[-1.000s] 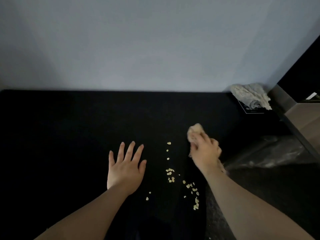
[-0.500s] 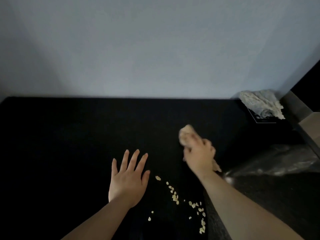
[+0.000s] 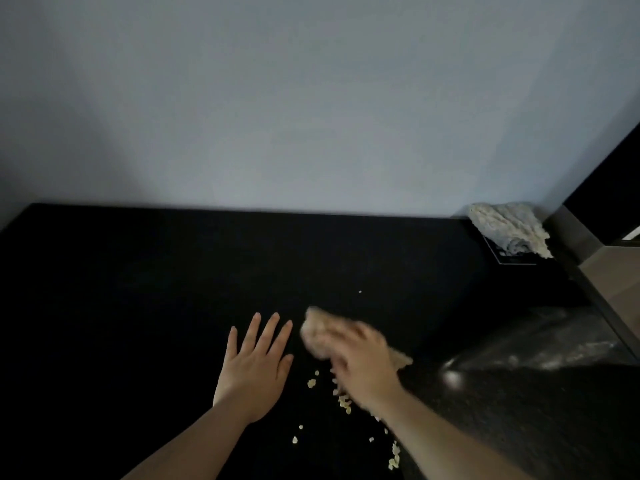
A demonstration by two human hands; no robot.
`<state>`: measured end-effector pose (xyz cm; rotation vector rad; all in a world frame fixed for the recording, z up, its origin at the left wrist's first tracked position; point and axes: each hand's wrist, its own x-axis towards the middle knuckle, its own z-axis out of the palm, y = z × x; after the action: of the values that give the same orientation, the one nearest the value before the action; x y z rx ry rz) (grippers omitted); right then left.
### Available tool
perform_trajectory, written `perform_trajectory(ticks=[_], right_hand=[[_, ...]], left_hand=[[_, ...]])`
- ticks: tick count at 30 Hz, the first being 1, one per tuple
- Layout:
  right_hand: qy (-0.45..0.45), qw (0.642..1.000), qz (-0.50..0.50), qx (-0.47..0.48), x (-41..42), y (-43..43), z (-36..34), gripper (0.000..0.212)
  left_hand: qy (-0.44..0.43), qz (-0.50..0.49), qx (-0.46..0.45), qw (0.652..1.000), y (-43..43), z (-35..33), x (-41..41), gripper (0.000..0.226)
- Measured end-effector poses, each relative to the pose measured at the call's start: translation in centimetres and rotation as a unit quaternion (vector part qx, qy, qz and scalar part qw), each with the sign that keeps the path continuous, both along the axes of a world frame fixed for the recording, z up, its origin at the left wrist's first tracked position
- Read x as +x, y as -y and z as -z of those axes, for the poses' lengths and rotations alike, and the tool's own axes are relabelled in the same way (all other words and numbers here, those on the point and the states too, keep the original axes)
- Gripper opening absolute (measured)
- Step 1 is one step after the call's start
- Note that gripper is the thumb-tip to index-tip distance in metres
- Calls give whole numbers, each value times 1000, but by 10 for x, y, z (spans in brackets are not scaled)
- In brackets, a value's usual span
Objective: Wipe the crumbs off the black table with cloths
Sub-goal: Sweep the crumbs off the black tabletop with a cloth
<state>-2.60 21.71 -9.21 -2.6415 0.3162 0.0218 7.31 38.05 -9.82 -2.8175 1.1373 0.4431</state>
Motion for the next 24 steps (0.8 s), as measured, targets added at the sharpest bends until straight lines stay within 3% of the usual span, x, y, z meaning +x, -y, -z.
perform_trajectory(ticks=[3, 5, 9, 10, 14, 16, 18, 21, 22, 24], right_hand=[[-37, 990, -132, 40, -26, -11, -10, 43], [-59, 989, -123, 53, -19, 3, -17, 45], [-12, 998, 59, -2, -4, 6, -20, 47], [-11, 999, 48, -9, -7, -4, -19, 47], [-48, 985, -165, 24, -41, -39, -21, 44], [-62, 978, -192, 56, -46, -32, -26, 40], [-21, 983, -144, 110, -41, -21, -27, 46], [142, 982, 81, 97, -25, 4, -23, 47], [154, 975, 151, 54, -20, 15, -21, 46], [66, 962, 265, -17, -13, 33, -15, 48]], left_hand=[[-11, 52, 20, 998, -10, 2, -6, 73], [-29, 44, 10, 999, -16, -1, -10, 94], [-58, 19, -17, 998, -27, -1, -18, 71], [-58, 23, -19, 998, -29, 1, -20, 72], [-47, 18, -11, 999, -32, -1, -25, 65], [-48, 7, 1, 999, -32, -2, -25, 56], [-35, -2, -18, 999, -31, -1, -26, 57], [-4, -3, -47, 999, -31, 5, -32, 69], [2, -5, -58, 998, -31, 6, -34, 75], [16, -20, -67, 997, -33, 12, -36, 83]])
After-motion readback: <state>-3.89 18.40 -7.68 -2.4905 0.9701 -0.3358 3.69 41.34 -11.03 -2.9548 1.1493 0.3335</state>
